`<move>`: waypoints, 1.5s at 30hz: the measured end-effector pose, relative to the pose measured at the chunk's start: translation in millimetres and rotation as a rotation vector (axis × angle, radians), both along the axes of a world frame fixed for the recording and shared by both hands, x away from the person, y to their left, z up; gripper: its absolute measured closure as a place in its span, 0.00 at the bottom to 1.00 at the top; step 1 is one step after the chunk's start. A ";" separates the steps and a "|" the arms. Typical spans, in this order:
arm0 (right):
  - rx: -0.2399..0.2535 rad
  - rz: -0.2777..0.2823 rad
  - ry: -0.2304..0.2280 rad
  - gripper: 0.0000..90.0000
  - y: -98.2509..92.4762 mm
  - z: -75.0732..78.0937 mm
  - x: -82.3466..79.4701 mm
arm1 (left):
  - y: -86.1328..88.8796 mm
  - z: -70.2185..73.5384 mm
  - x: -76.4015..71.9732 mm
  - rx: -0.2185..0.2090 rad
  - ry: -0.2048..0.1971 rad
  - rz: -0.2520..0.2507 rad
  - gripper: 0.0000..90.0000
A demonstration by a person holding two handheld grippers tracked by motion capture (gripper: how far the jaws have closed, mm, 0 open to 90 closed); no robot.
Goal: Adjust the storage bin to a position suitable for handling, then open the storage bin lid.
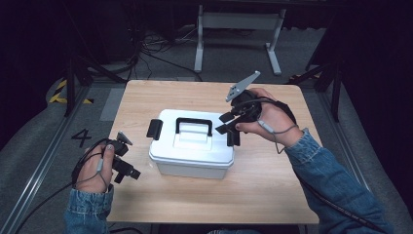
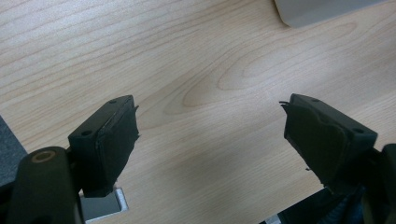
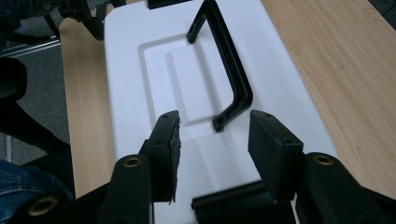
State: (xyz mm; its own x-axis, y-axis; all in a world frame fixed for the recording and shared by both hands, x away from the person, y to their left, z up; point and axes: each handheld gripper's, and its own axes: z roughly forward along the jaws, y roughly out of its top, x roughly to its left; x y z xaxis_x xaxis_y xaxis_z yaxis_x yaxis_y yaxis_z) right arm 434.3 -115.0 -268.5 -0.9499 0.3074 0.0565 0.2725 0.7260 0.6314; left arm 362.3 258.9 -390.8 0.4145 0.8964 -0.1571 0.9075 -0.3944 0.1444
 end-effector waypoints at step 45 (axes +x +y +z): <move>-0.096 0.205 -0.004 0.93 71.4 -32.4 31.2 | 3.7 -1.4 2.1 -0.012 0.009 -0.002 0.21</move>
State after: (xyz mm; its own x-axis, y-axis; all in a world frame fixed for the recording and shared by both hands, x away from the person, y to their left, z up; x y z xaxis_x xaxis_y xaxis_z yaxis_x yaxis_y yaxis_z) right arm 465.5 -43.5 -300.9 -0.9932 0.1120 0.0324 0.1110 0.8224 0.5579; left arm 364.5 262.6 -392.2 0.4147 0.8936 -0.1716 0.9081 -0.3943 0.1408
